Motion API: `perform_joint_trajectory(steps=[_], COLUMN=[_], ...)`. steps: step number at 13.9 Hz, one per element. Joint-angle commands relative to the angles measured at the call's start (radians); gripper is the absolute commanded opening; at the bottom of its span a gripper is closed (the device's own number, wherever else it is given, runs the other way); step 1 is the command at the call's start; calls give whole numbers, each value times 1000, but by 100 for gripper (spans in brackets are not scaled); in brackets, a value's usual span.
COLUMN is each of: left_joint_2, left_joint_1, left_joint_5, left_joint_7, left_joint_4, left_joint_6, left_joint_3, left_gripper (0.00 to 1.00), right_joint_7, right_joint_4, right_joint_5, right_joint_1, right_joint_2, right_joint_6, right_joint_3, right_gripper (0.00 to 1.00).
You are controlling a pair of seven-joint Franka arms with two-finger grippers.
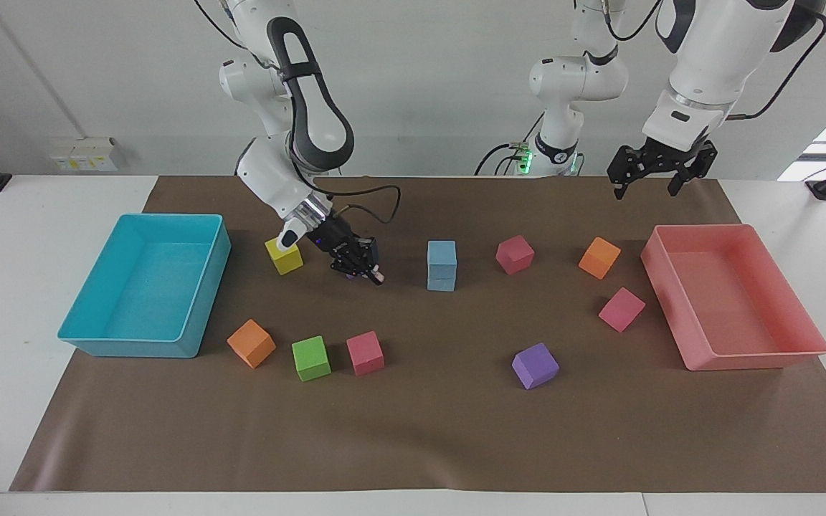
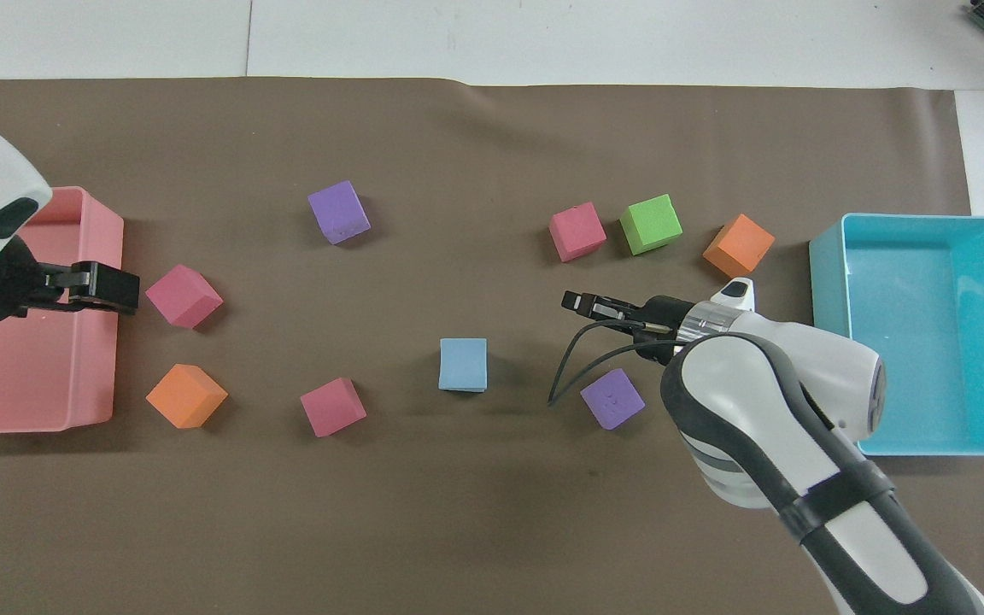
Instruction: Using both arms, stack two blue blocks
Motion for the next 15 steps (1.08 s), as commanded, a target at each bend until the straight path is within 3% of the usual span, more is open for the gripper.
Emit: perform_joint_trajectory(steps=[1, 7, 15], left_joint_2=[-18, -18, -19], left_joint_1=[34, 34, 80], left_joint_5=[0, -43, -41], left_joint_7=[8, -1, 8], left_joint_4=[0, 1, 0], left_joint_6=[-29, -20, -32], left_joint_3=[-9, -10, -6], left_gripper=[100, 100, 100], right_joint_7=[36, 99, 410], right_joint_4=[-12, -7, 101], right_joint_5=[-112, -330, -901], right_joint_1=[-44, -87, -219], right_joint_2=[-41, -63, -145], right_joint_6=[-8, -65, -428], right_joint_3=[9, 4, -1], right_gripper=[0, 0, 0])
